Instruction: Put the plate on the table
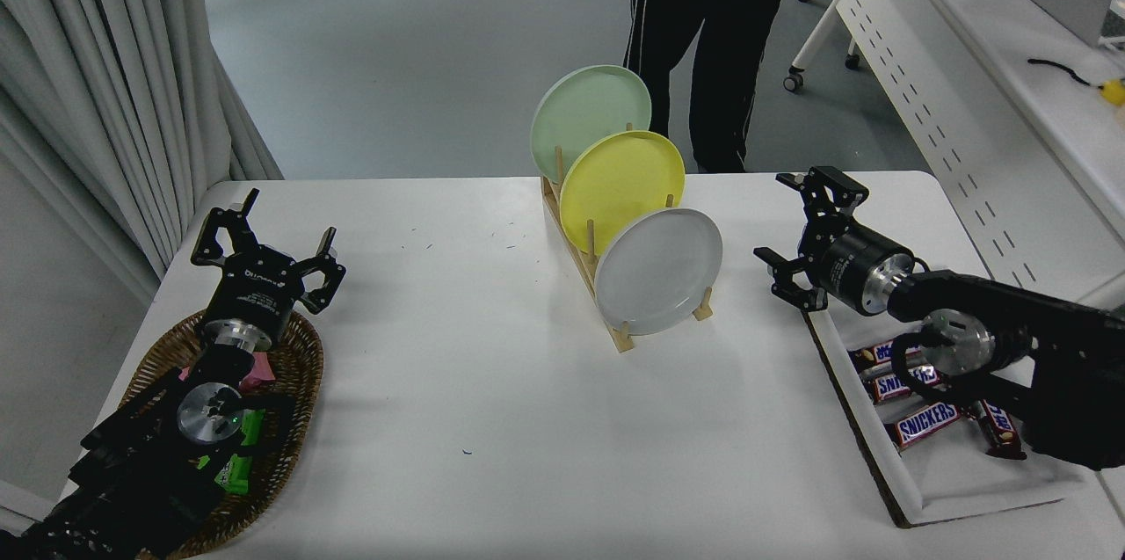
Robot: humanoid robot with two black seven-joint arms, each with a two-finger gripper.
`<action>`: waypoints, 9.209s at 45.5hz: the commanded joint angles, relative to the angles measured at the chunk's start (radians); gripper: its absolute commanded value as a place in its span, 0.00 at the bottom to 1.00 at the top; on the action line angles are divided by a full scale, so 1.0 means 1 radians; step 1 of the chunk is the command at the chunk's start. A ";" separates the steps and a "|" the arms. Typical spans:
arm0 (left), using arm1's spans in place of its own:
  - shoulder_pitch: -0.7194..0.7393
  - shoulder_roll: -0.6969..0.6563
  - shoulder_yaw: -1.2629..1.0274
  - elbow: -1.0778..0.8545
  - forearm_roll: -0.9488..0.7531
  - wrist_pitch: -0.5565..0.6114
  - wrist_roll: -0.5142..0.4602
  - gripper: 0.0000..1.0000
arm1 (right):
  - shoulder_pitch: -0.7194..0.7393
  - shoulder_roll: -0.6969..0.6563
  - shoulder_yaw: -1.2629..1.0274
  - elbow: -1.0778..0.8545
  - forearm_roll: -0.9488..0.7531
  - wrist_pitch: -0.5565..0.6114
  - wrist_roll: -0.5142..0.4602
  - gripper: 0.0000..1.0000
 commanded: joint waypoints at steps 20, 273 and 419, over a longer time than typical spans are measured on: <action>0.000 0.000 0.000 0.000 0.000 0.000 0.000 1.00 | 0.206 0.086 -0.145 0.019 0.068 -0.099 -0.218 1.00; 0.000 0.000 0.000 0.000 0.000 0.000 0.000 1.00 | 0.256 0.193 0.226 -0.107 0.160 -0.090 -0.627 0.00; 0.000 0.000 0.000 0.000 0.000 0.000 0.000 1.00 | -0.275 0.318 0.566 -0.068 0.732 -0.851 -0.713 0.00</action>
